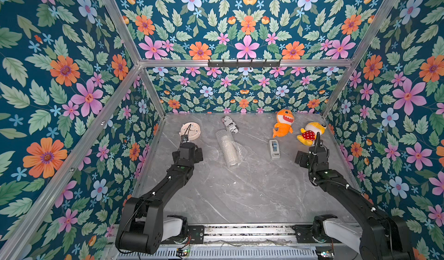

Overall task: Wrap vases in bubble wrap
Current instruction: Reset both arms

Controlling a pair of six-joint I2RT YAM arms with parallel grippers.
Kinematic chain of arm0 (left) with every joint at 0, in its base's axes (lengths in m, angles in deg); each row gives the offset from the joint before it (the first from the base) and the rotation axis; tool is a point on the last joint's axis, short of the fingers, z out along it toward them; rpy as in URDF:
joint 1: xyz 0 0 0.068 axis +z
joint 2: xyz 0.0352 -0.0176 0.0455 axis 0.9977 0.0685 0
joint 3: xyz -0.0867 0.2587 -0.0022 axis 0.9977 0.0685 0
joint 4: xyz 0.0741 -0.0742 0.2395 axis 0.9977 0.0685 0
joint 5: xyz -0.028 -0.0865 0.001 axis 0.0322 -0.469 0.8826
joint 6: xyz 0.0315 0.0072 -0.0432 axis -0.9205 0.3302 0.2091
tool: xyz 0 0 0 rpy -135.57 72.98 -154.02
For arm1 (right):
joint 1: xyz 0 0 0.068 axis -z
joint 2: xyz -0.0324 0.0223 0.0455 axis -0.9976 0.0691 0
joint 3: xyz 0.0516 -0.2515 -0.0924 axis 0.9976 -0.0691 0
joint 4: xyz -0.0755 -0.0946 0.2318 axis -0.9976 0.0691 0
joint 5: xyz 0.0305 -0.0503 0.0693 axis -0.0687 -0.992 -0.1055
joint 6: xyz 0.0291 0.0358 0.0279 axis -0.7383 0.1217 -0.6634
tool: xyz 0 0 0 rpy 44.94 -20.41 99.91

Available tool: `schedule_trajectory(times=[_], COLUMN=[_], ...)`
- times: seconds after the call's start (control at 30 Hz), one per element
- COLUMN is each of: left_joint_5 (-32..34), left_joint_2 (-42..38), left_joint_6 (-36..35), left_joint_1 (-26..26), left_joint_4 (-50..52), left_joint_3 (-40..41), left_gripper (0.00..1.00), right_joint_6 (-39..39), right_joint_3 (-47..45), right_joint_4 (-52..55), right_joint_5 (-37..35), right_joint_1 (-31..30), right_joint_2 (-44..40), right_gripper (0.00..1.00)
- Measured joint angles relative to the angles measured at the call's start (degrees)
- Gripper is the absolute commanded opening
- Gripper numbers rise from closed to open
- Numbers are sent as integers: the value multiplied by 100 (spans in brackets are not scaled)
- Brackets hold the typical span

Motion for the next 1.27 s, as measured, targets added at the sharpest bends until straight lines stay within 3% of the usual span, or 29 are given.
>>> schedule_trajectory(times=[0.13, 0.33, 0.5, 0.7, 1.27], left_joint_5=[122, -269, -883, -1224, -1300], left_joint_2=[221, 935, 1858, 2015, 2041], left_joint_6=[-654, -706, -560, -540, -584], left_joint_1=[229, 925, 1189, 1200, 1108], left_joint_4=[-1690, -3368, -4809, -5346, -5434], left_joint_3=[885, 1237, 1327, 1375, 1279], left_gripper=[100, 100, 100, 100, 100], right_joint_6=[461, 623, 754, 837, 898], right_joint_3=[-734, -638, -876, -953, -946], right_joint_4=[-1163, -2699, -3797, -4544, -4732], right_joint_5=[-199, 142, 732, 1128, 1180], right_joint_1=[85, 446, 682, 745, 748], right_joint_2=[455, 1025, 1786, 1987, 1987], right_gripper=[99, 99, 99, 99, 99])
